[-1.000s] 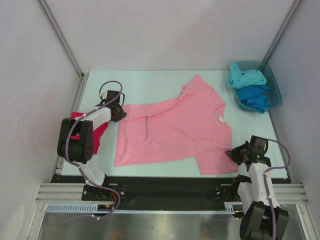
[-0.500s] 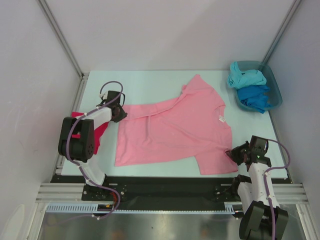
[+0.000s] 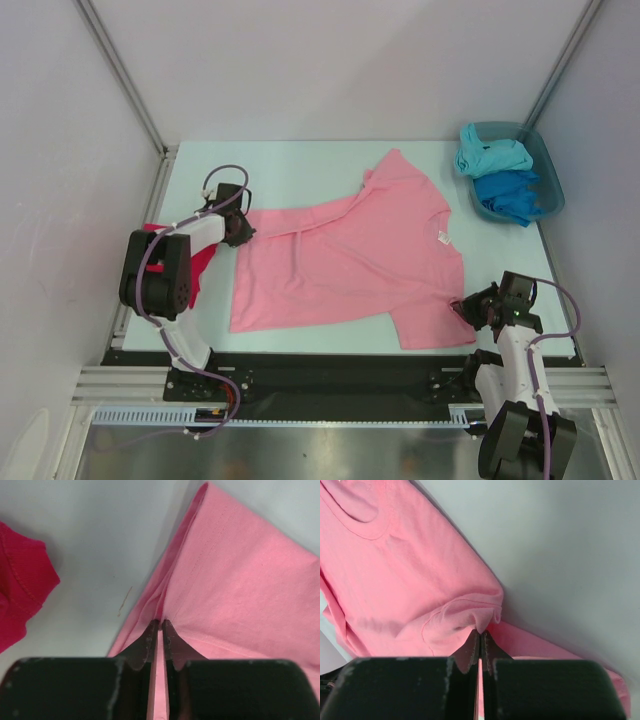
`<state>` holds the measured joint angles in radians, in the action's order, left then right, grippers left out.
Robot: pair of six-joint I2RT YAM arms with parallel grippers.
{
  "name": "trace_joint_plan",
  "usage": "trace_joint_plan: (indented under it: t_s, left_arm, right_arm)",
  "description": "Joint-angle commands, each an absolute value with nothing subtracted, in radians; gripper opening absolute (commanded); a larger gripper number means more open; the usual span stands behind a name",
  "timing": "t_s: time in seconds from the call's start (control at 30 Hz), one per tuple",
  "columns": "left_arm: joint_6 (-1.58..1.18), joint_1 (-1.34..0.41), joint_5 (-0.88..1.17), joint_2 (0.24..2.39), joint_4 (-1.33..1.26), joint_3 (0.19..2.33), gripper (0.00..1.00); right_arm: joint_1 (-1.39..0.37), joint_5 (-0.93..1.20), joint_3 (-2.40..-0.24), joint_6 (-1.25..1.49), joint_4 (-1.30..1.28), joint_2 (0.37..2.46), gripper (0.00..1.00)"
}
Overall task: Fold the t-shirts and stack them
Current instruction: Flatten the tshirt out
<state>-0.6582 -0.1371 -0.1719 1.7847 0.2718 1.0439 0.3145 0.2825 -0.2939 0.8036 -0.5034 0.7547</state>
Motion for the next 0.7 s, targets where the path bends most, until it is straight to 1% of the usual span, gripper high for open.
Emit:
trace_joint_plan:
  t_s: [0.0,0.07,0.17,0.43,0.67]
  left_arm:
    - [-0.641,-0.132,-0.152,1.789,0.272,1.066,0.08]
    - [-0.641,-0.133,-0.147,1.778,0.272,1.066,0.03]
    - [-0.640,-0.138,-0.143,1.749,0.272,1.065,0.01]
    - [-0.640,-0.152,-0.138,1.658,0.298,1.117,0.01]
    - [-0.629,-0.164,-0.135,1.675,0.334,1.233,0.01]
  right_arm:
    - [0.319,0.304,-0.319,0.810,-0.485,0.756,0.00]
    - [0.319,0.305,-0.316,0.811,-0.483,0.758,0.00]
    - [0.319,0.308,-0.308,0.811,-0.473,0.759,0.00]
    - [0.318,0.308,-0.293,0.811,-0.460,0.755,0.00]
    - [0.318,0.308,-0.284,0.810,-0.460,0.750,0.00]
